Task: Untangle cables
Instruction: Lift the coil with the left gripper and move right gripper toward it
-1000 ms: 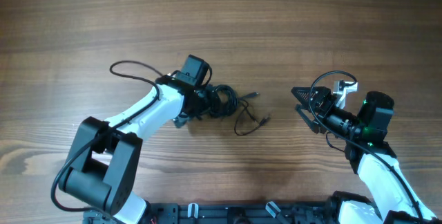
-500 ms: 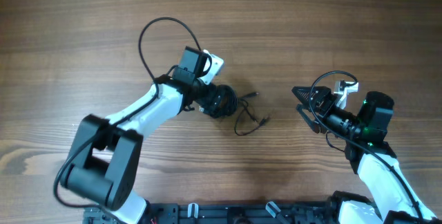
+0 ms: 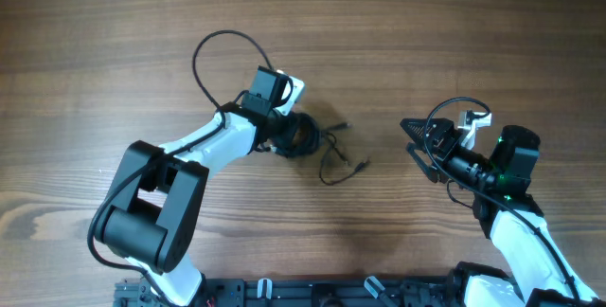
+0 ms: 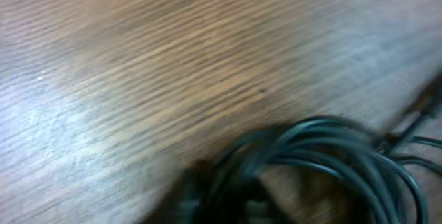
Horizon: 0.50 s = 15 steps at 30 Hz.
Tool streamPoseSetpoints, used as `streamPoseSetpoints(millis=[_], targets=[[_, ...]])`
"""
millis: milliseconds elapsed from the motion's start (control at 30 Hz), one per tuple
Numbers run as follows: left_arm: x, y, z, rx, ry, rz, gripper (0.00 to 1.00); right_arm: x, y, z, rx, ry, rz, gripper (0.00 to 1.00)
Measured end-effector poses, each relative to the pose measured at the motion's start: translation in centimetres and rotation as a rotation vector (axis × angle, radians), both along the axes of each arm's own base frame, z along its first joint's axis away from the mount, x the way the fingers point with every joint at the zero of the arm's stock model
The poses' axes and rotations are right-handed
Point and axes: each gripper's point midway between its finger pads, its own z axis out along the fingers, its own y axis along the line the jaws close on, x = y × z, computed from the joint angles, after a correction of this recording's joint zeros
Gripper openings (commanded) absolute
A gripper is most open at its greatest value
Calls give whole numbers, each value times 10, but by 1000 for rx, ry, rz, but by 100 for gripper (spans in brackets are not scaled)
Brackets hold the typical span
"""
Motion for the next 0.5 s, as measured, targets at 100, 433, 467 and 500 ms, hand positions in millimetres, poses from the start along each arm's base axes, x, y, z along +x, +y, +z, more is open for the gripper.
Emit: streamPoseSetpoints(millis=[100,433,467,500], targets=[[-1,1,1,-38,41,106,4,-2,1,-2,5,15,3,100],[-16,8,35,-134,92,324,4,-5,11,11,36,-43,73,89],[-15,7,49,-156,65,328,4,-5,14,14,34,-61,86,90],[-13,7,62,-179,36,331,4,-5,17,16,31,-78,101,90]])
